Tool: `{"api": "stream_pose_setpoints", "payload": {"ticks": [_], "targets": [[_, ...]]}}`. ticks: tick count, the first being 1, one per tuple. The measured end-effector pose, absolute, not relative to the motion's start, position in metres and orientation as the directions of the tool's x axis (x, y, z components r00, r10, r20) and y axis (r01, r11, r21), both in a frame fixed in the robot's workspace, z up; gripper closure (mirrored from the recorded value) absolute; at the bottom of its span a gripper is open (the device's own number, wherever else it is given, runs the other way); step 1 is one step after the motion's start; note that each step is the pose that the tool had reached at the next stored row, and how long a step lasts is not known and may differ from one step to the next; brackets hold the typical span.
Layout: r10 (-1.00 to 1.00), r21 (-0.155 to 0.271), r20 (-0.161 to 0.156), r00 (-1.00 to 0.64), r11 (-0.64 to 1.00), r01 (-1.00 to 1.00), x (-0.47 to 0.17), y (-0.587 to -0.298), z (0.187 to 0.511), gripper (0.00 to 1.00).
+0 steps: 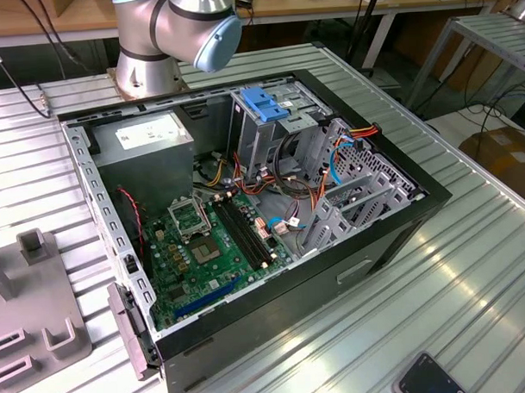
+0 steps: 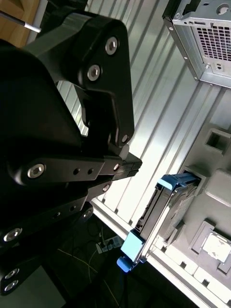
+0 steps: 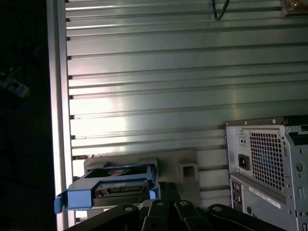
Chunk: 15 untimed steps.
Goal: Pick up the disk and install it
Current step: 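Reach for the disk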
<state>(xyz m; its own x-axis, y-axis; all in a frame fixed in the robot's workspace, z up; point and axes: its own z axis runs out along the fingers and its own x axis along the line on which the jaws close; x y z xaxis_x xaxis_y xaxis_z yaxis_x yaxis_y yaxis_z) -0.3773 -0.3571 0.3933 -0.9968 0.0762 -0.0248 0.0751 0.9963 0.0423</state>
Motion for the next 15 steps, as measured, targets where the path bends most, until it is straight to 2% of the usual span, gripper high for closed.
{"api": "stream_pose_setpoints", "payload": {"ticks": [6, 10, 15], "targets": [[0.076, 0.033, -0.026, -0.997, 0.997, 0.075, -0.3776, -0.357, 0.3933, 0.9], [0.074, 0.001, -0.028, -0.997, 0.997, 0.074, -0.3776, -0.3571, 0.3934, 0.9], [0.044, 0.0, -0.027, -0.999, 0.999, 0.044, -0.38, -0.3577, 0.3927, 0.9]]}}
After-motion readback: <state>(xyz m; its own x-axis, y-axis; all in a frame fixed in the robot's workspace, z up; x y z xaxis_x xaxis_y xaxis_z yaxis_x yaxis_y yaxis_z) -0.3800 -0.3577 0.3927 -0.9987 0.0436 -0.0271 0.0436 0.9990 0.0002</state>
